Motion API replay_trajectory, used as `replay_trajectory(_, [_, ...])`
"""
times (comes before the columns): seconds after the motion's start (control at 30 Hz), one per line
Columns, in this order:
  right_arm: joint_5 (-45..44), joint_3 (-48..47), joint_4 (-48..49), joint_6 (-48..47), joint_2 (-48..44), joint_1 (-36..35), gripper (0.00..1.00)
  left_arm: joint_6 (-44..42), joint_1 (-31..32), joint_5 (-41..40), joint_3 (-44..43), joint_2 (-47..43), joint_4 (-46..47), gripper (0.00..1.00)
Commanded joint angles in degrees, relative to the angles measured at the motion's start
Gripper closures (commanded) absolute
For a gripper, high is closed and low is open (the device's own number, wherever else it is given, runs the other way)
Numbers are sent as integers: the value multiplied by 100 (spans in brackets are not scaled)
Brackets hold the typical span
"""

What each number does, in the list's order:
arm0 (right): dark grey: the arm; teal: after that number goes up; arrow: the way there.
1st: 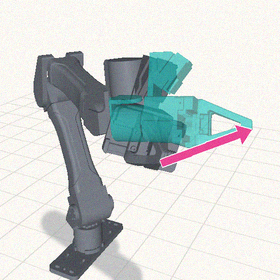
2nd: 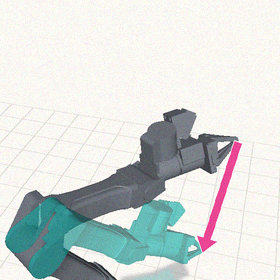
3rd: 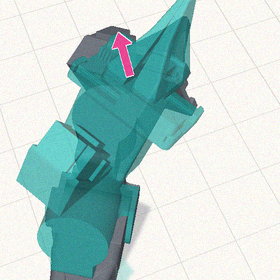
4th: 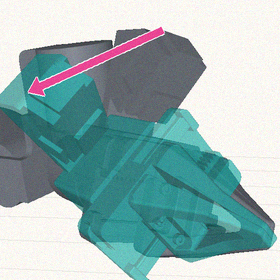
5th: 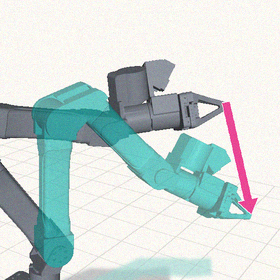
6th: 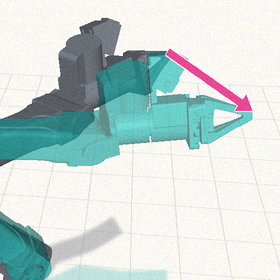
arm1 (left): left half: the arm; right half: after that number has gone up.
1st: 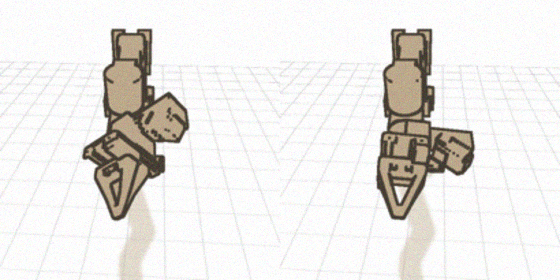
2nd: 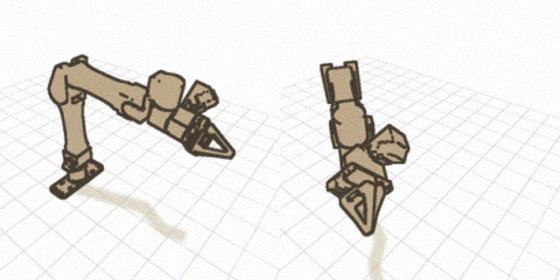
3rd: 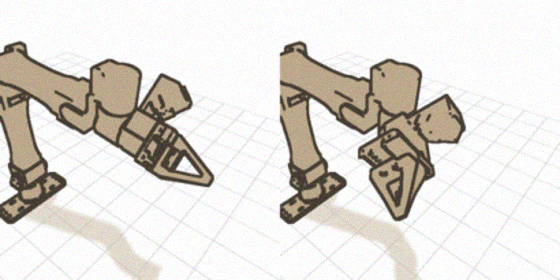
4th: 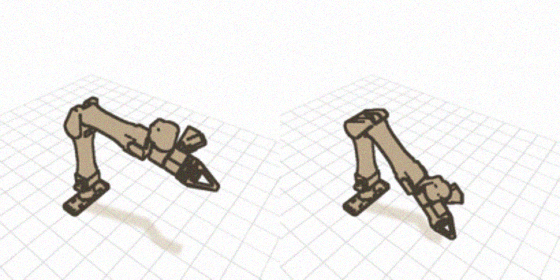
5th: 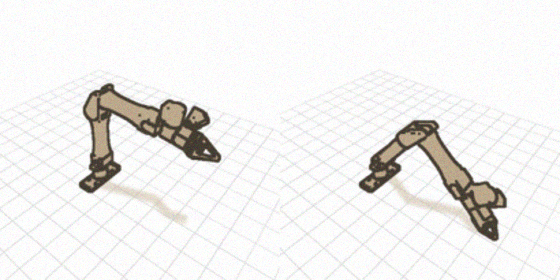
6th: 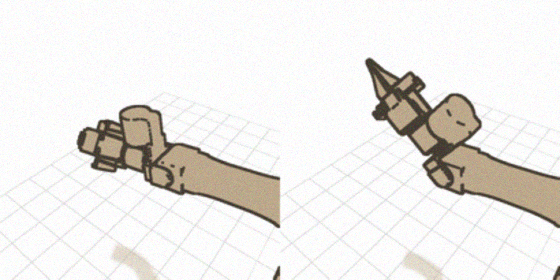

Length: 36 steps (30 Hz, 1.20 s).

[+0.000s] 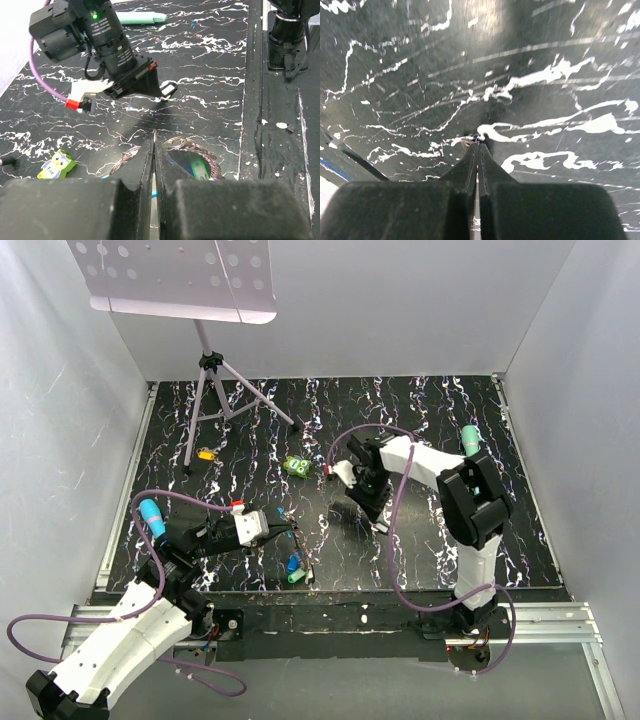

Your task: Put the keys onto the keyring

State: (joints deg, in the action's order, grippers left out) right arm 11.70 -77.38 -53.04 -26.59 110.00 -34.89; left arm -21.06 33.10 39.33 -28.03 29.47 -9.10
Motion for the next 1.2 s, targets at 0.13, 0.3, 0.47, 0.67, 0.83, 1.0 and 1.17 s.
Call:
replay_trajectory(0.13, [-28,-1339,-488,-171,680,-202,99,-126,-32,-110,-264,-12,40,100])
replay_trajectory(0.3, [-19,-1797,-603,-162,1006,-237,99,-144,-32,-119,-282,-12,23,100])
replay_trajectory(0.47, [7,-1956,-647,-145,1156,-255,99,-153,-32,-110,-282,-12,5,100])
replay_trajectory(0.67, [16,-2061,-664,-136,1235,-246,99,-162,-32,-101,-282,15,5,100])
replay_trajectory(0.83, [25,-2079,-647,-118,1244,-255,94,-153,-32,-92,-291,23,-4,100])
replay_trajectory(1.0, [34,-2097,-655,-92,1235,-255,87,-153,-32,-92,-282,23,-4,100])
replay_trajectory(1.17, [51,-2114,-664,-83,1244,-255,84,-153,-32,-92,-291,23,-4,100])
